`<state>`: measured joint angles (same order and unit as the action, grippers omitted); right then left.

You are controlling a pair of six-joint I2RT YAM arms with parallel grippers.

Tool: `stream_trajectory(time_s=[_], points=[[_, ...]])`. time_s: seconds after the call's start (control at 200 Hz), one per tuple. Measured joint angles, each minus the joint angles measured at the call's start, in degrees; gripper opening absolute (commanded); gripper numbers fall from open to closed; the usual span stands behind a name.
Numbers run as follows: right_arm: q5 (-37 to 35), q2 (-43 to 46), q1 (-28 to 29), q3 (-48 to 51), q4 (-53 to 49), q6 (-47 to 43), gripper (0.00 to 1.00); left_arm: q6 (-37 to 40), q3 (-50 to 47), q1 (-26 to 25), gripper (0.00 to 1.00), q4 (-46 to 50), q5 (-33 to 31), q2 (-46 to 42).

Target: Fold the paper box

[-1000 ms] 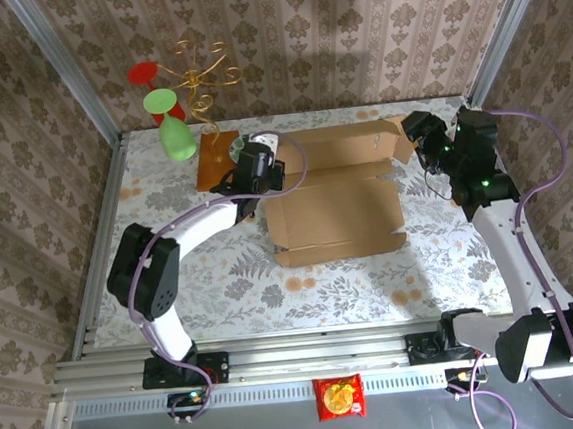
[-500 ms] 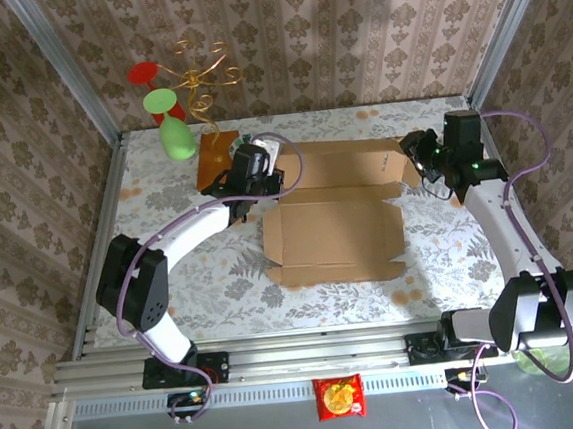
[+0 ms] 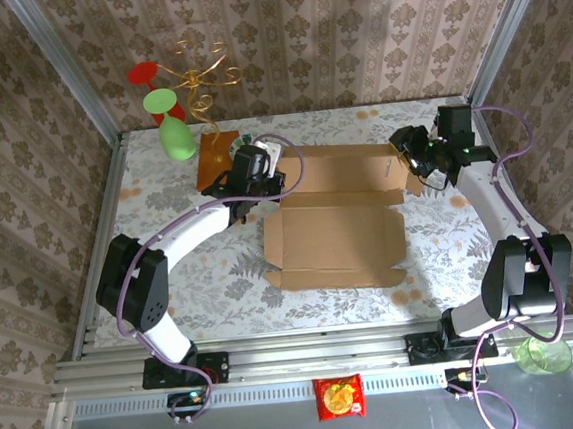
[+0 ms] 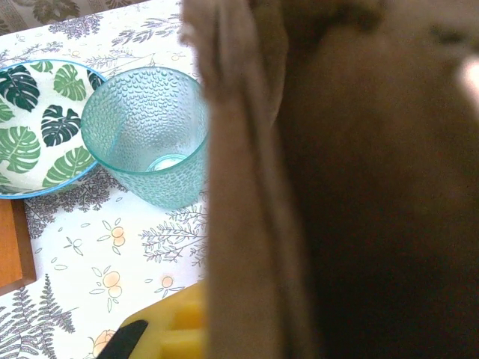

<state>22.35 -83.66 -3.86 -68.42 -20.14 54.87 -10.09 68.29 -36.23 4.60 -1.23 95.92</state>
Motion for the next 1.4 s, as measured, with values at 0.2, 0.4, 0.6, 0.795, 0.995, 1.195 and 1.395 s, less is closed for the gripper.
stream_trajectory(time_s=[0.2,0.4,0.6,0.795,0.995,1.195,1.395], points=[[2.9,0.0,0.3,0.0,1.8,3.1,0.31,-0.4,0.0,0.0,0.0,0.0,0.3,0.0],[4.2,0.0,-0.4,0.0,2.9,5.8,0.32,-0.8,0.0,0.0,0.0,0.1,0.6,0.0],[4.3,1.2,-3.0,0.0,2.2,5.5,0.5,-1.5,0.3,0.4,0.0,0.1,1.1,0.0],[-2.8,11.6,-3.4,3.8,-2.8,1.5,0.46,-1.9,1.1,1.1,0.0,0.6,1.3,0.0],[-5.5,19.7,-1.6,19.3,-0.8,1.1,0.5,-1.9,2.3,1.1,0.0,1.6,1.3,0.0],[-5.4,12.7,-1.1,24.7,3.6,0.4,0.56,-1.9,3.3,1.1,0.0,2.8,1.5,0.0],[-4.9,5.4,-1.4,21.8,8.5,-2.3,0.56,-1.9,3.6,1.1,0.0,3.5,1.7,0.0]])
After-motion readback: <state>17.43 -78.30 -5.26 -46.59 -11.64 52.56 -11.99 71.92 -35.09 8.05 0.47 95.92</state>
